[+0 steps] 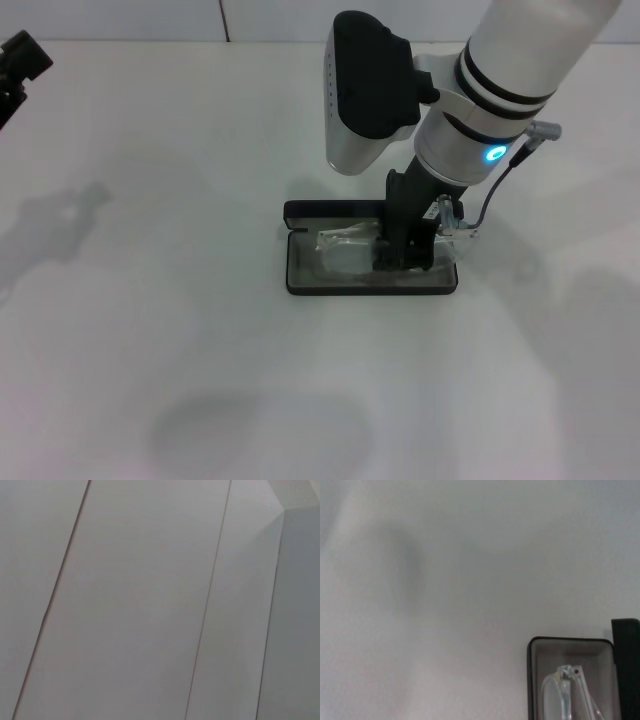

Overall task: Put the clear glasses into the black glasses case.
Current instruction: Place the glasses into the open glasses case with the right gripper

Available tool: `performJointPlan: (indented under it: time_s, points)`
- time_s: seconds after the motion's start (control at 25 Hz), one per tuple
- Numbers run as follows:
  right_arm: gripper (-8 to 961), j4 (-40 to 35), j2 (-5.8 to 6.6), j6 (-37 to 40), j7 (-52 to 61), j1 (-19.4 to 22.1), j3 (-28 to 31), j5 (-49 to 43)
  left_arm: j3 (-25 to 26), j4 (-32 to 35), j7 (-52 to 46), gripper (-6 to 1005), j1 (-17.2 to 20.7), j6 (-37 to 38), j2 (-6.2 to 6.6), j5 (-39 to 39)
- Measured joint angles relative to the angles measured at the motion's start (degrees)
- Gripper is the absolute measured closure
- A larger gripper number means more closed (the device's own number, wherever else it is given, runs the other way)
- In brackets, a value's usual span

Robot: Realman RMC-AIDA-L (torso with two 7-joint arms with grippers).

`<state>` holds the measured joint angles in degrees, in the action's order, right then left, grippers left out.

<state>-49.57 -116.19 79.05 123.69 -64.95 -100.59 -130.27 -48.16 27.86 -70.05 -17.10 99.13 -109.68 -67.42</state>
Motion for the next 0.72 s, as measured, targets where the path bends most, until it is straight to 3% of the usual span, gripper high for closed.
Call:
performJointPlan:
  time_s: [0.72]
  points:
    - [791, 0.77, 0.0, -1.36, -0.7, 0.63, -0.13, 2.15, 0.0, -0.07, 0.0, 880, 0.68, -0.62, -0.36, 0.01]
